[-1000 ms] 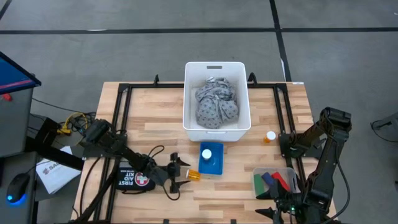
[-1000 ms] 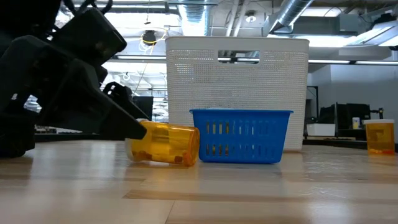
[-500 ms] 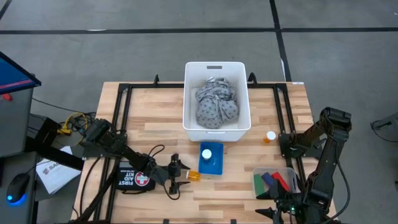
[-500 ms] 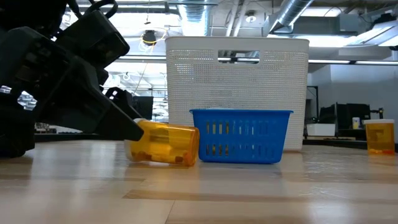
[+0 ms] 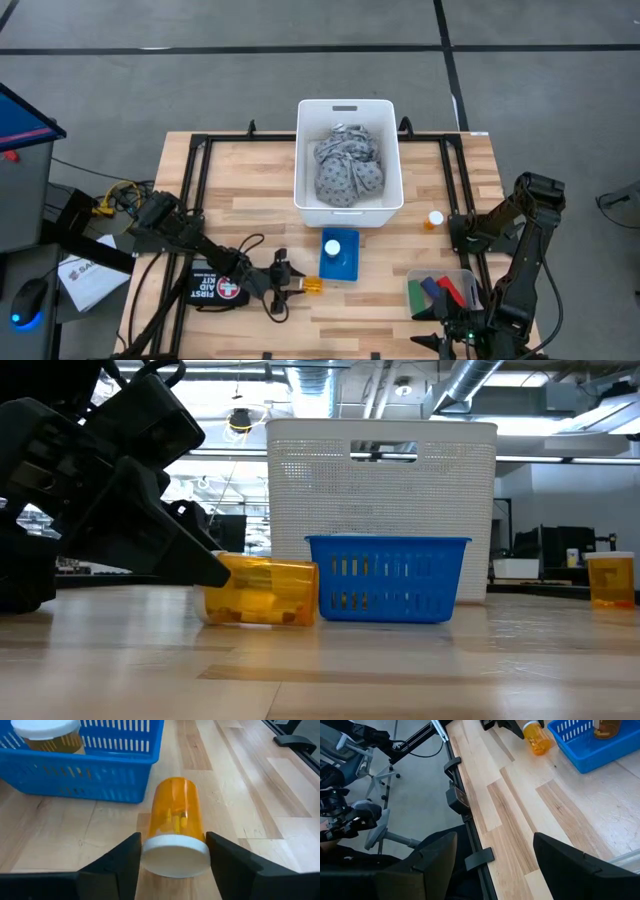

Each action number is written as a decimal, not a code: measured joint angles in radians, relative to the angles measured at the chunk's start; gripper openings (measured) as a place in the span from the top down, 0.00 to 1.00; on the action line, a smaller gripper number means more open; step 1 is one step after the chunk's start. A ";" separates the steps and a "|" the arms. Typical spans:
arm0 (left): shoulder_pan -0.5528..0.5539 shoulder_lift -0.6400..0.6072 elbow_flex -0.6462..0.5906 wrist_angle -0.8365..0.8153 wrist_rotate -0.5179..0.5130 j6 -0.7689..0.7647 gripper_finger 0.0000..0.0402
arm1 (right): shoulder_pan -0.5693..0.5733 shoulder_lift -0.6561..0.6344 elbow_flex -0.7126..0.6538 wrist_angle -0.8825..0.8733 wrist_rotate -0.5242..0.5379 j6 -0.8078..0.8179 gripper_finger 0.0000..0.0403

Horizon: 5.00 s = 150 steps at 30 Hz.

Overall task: Pick & place medical supplies in basket/bin
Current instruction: Put the bottom yellow pill bottle into the blue bin, then put the yellow pill bottle into the blue bin

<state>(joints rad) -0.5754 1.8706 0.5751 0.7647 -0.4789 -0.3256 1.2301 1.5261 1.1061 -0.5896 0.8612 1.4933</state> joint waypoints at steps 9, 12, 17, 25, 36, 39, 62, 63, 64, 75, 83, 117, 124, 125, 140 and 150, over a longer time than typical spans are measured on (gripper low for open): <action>-0.016 0.000 0.020 -0.024 0.006 0.007 0.52 | 0.000 0.000 0.000 0.000 0.000 0.007 0.35; -0.026 0.000 0.059 -0.081 0.005 0.029 0.52 | 0.000 0.000 0.000 0.000 0.000 0.010 0.35; -0.043 0.000 0.191 -0.276 0.004 0.083 0.52 | 0.000 0.000 0.000 0.000 0.000 0.010 0.35; -0.083 0.000 0.486 -0.745 -0.079 0.162 0.52 | 0.000 0.000 0.000 0.000 -0.003 0.009 0.35; -0.089 0.000 0.747 -1.079 -0.165 0.278 0.52 | 0.000 0.000 0.000 0.000 -0.004 -0.001 0.35; -0.081 0.000 0.768 -1.080 -0.185 0.349 0.52 | 0.000 0.000 0.000 0.000 -0.005 -0.001 0.35; 0.098 0.219 1.021 -1.201 -0.176 0.770 0.52 | 0.000 0.000 0.000 -0.001 -0.018 -0.009 0.35; 0.101 0.238 1.045 -1.225 -0.180 0.776 0.52 | 0.000 0.000 0.000 -0.002 -0.018 -0.009 0.35; 0.105 0.251 1.062 -1.246 -0.179 0.784 0.52 | 0.000 0.000 0.000 -0.003 -0.018 -0.010 0.35; 0.121 0.254 1.117 -1.358 -0.223 0.793 0.52 | 0.000 0.000 0.000 -0.007 -0.022 -0.034 0.35; 0.122 0.254 1.115 -1.441 -0.219 0.733 0.52 | 0.000 0.000 0.000 -0.003 -0.023 -0.034 0.35; 0.115 0.126 1.048 -1.507 -0.242 0.622 0.31 | 0.000 0.000 0.000 -0.013 -0.023 -0.038 0.35; 0.084 -0.027 1.049 -1.587 -0.283 0.456 0.36 | 0.000 0.000 -0.006 -0.065 -0.023 -0.037 0.35; 0.078 -0.046 1.049 -1.615 -0.283 0.413 0.37 | -0.001 0.000 -0.013 -0.066 -0.023 -0.037 0.35; -0.082 -0.406 0.477 -1.187 -0.392 0.079 0.34 | -0.208 -0.003 -0.009 -0.580 -0.226 0.284 0.35; -0.121 -0.725 0.103 -0.348 -0.393 0.619 0.29 | -0.531 -0.004 0.048 -0.811 -0.419 -0.308 0.35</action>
<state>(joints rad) -0.6968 1.1451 0.6782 0.4165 -0.8719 0.2931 0.6991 1.5220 1.1538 -1.4002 0.4420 1.1854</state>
